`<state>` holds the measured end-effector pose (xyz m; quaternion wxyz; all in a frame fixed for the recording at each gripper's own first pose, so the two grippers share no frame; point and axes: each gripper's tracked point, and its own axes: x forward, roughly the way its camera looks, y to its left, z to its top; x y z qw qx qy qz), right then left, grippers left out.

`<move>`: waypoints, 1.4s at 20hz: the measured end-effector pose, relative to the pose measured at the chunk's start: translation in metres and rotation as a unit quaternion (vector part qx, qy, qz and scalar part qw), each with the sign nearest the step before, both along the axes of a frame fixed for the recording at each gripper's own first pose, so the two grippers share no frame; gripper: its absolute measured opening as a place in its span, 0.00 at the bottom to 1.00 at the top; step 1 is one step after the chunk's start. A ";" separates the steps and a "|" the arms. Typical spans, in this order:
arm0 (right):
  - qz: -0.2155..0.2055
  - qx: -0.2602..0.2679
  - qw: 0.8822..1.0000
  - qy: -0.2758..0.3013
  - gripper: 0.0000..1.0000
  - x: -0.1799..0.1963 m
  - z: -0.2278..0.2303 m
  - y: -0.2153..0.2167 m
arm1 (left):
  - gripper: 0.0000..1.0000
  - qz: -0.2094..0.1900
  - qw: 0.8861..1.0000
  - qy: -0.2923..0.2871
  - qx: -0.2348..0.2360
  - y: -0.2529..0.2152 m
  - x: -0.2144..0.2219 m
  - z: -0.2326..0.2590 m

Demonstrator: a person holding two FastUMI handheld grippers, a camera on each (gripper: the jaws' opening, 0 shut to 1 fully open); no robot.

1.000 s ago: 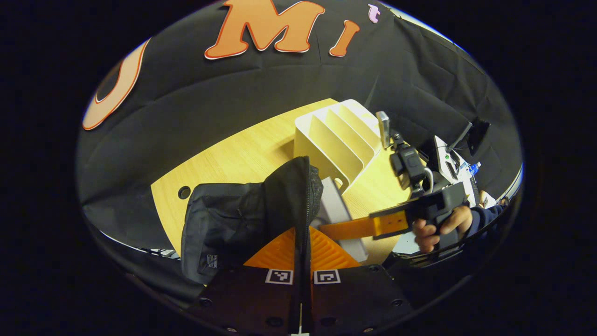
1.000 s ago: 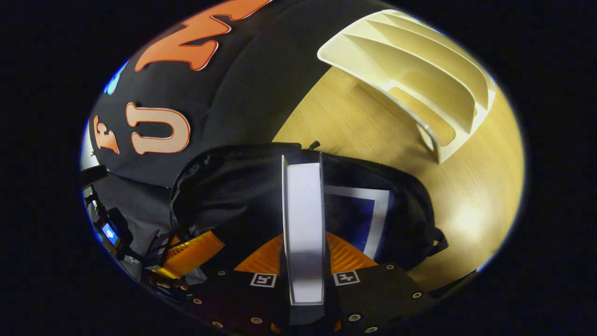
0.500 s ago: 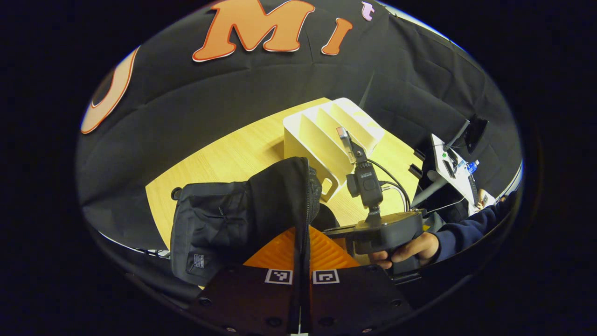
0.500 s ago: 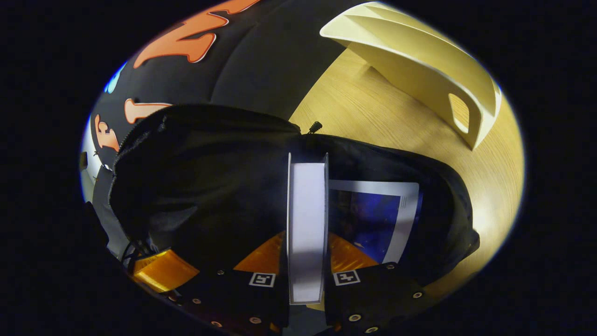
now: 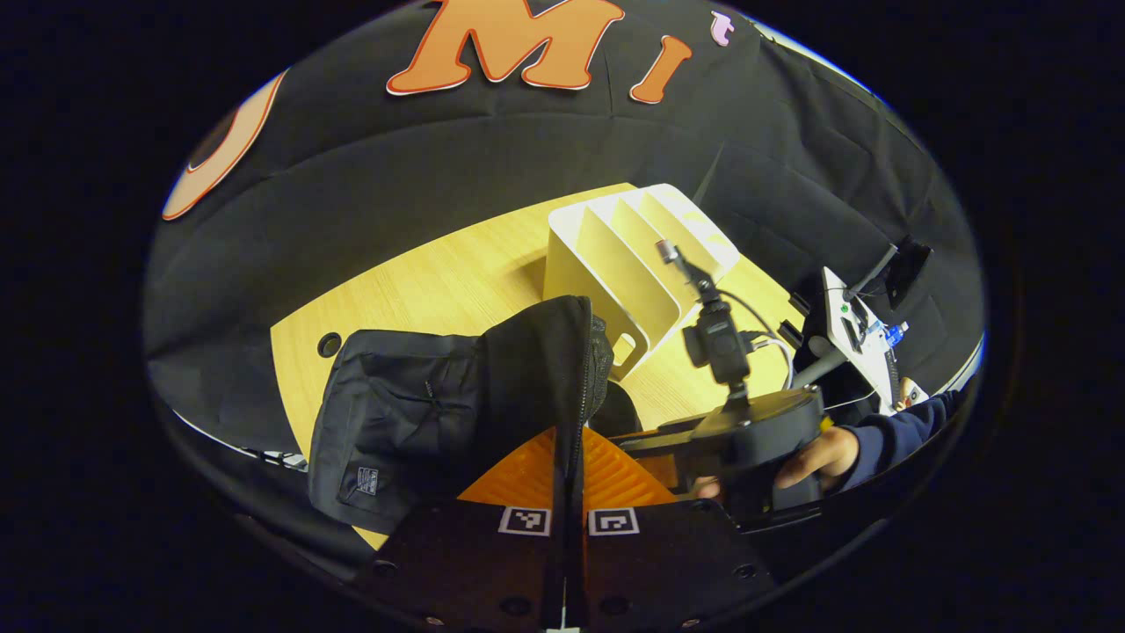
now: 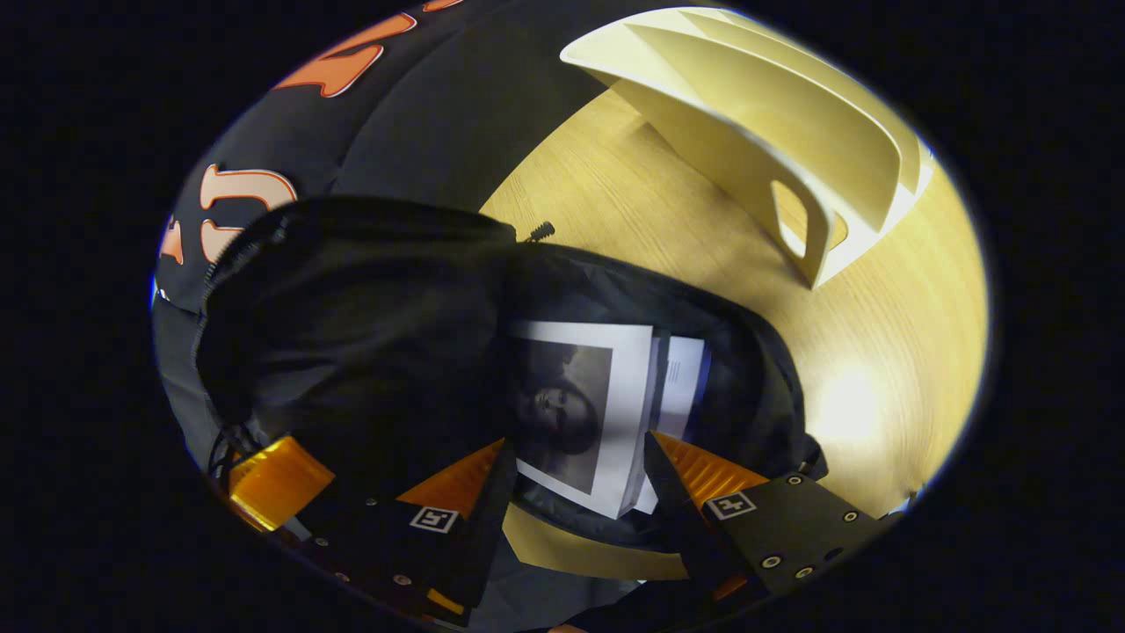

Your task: Open the schoolbag, grab two books from the bookshelf and put them into the schoolbag.

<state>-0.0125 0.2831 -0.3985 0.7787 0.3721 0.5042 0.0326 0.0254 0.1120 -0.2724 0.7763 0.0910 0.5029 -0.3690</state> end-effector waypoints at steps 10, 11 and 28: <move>-0.007 -0.001 0.999 -0.035 0.91 -0.027 0.051 -0.106 | 0.12 0.048 0.995 -0.031 0.083 -0.031 -0.033 -0.025; -0.007 -0.004 0.999 -0.042 0.91 -0.030 0.057 -0.121 | 0.10 0.053 0.995 -0.031 0.083 -0.040 -0.038 -0.026; 0.009 -0.198 0.953 -0.230 0.91 -0.046 0.193 -0.316 | 0.84 0.165 0.981 -0.100 -0.036 -0.220 -0.080 0.039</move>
